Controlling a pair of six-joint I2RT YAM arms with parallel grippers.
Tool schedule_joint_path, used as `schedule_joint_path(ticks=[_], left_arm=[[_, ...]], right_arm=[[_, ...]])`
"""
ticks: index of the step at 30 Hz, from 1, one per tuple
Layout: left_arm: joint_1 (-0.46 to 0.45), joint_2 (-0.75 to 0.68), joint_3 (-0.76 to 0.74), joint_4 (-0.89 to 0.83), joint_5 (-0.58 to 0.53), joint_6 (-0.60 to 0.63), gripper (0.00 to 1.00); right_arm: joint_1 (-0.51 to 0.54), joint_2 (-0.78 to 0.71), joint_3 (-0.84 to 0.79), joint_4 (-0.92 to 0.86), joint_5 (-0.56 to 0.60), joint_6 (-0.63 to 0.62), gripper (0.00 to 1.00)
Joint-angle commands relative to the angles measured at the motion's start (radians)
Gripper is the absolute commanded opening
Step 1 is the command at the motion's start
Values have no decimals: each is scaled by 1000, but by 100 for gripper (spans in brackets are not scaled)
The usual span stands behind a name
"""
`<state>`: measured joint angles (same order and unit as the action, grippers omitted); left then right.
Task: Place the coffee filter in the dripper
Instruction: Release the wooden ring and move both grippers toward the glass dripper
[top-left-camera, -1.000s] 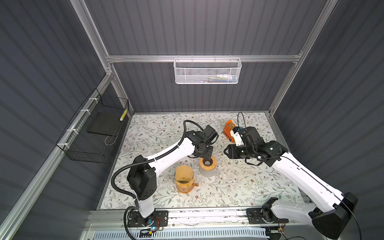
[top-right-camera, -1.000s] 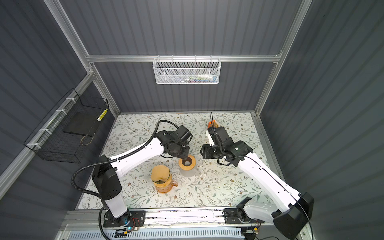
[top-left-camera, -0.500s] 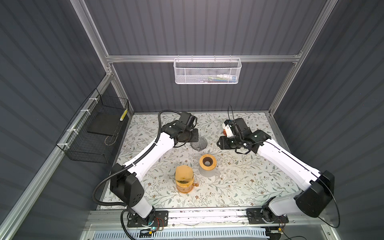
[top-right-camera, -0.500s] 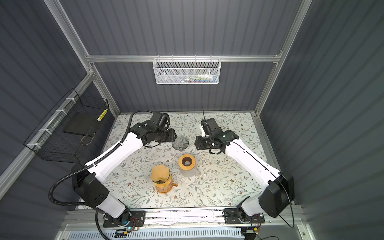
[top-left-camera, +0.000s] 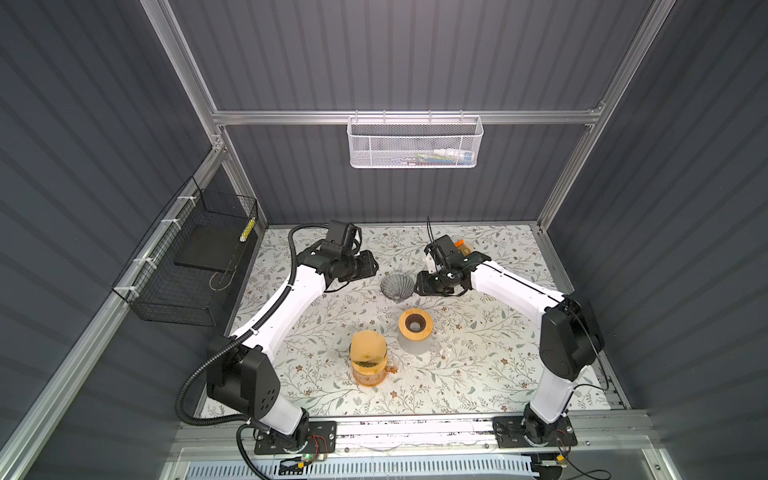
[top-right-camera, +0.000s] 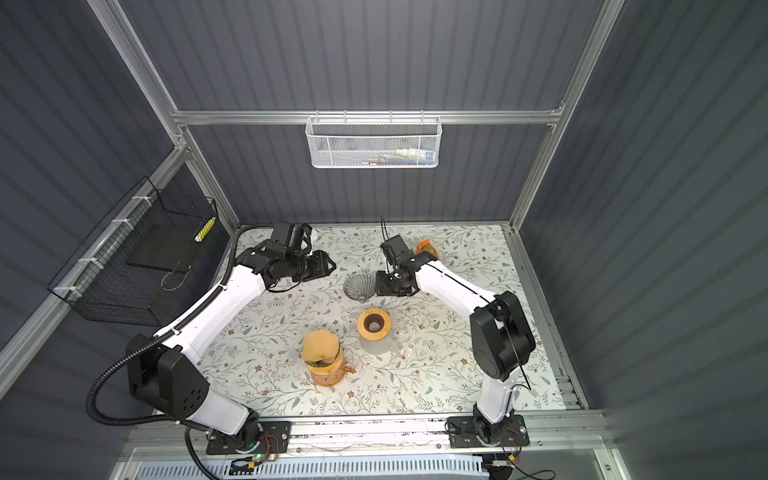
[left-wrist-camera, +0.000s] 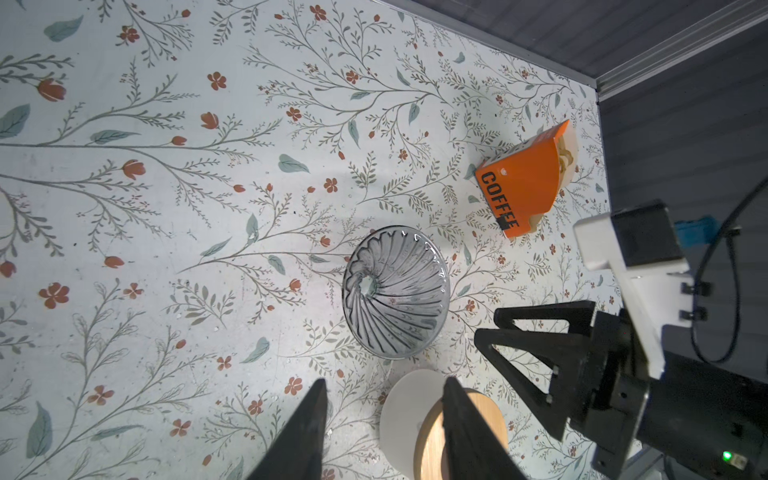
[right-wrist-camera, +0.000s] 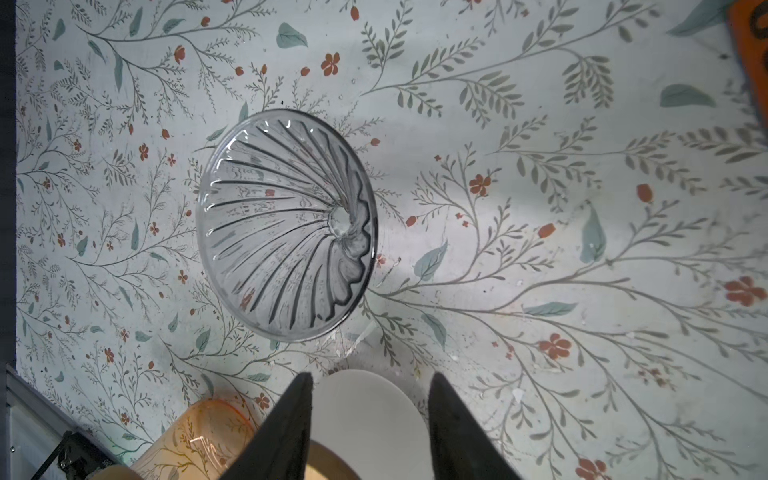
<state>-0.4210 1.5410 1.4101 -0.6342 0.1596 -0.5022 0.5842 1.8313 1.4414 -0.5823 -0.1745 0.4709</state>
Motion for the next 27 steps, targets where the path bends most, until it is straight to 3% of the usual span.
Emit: schedule_joint_path(ticks=[1,27], left_arm=[[5,-39,-37,11,41,13,46],[18,-70,-94,18,40,20,46]], right_arm=[[-2,26,30,17,-26,19,46],[-3,122,89,39,-40,46,45]])
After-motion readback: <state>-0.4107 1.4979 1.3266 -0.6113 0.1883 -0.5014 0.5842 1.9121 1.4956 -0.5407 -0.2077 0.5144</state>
